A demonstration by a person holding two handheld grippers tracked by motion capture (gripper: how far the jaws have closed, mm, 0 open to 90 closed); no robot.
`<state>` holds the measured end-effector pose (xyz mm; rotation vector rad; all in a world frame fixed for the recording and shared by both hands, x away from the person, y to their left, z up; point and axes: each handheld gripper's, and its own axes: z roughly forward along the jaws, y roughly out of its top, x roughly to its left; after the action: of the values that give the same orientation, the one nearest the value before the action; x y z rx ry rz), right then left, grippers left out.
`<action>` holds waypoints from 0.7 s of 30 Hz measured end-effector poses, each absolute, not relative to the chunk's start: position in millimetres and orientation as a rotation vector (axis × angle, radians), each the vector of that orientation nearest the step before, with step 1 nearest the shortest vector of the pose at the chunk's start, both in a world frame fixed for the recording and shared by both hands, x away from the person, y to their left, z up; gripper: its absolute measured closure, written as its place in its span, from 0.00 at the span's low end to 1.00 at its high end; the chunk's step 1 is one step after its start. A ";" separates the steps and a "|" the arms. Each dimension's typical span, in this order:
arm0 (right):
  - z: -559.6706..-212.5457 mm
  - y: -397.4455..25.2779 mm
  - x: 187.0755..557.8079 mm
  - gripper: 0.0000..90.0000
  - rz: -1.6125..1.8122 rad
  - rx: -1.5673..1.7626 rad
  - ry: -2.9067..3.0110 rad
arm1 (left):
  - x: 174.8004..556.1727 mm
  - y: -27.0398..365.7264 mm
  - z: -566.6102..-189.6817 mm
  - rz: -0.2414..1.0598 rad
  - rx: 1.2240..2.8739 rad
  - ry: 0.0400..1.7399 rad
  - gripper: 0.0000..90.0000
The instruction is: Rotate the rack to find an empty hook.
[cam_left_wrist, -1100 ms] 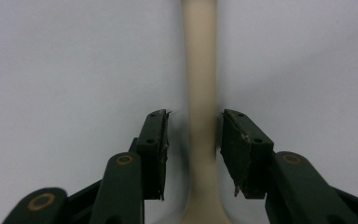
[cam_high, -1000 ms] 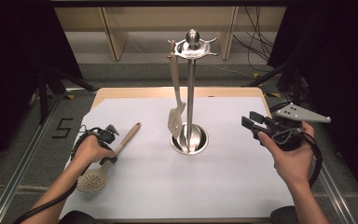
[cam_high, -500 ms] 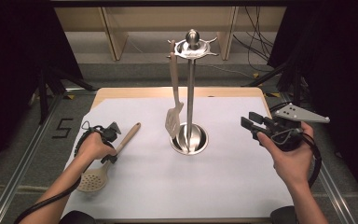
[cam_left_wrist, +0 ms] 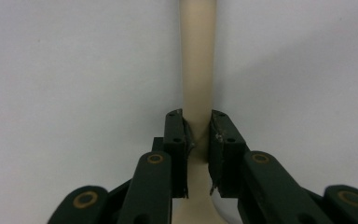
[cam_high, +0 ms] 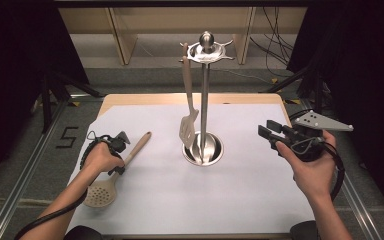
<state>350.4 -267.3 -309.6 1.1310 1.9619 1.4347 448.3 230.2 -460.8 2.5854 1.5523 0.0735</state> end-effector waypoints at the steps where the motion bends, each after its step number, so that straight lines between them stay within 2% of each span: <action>1: -309.4 -267.6 350.4 0.69 1.429 1.128 1.964 | 446.6 231.3 -460.4 0.072 2.569 1.558 0.87; 3: -309.4 -267.6 350.5 0.69 1.433 1.123 1.960 | 440.8 232.9 -461.1 0.071 2.481 1.606 0.87; 5: -309.3 -268.3 351.4 0.69 1.424 1.112 1.965 | 438.0 238.4 -459.6 0.072 2.485 1.573 0.87; 13: -309.7 -266.3 351.4 0.69 1.432 1.123 1.962 | 420.5 252.0 -457.2 0.149 2.300 1.519 0.87; 21: -308.3 -267.8 349.3 0.69 1.439 1.127 1.954 | 407.2 255.5 -442.3 0.241 2.152 1.392 0.87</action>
<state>349.3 -267.8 -308.3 1.1272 1.9535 1.4389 407.2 255.5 -442.3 2.1521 1.3924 0.2412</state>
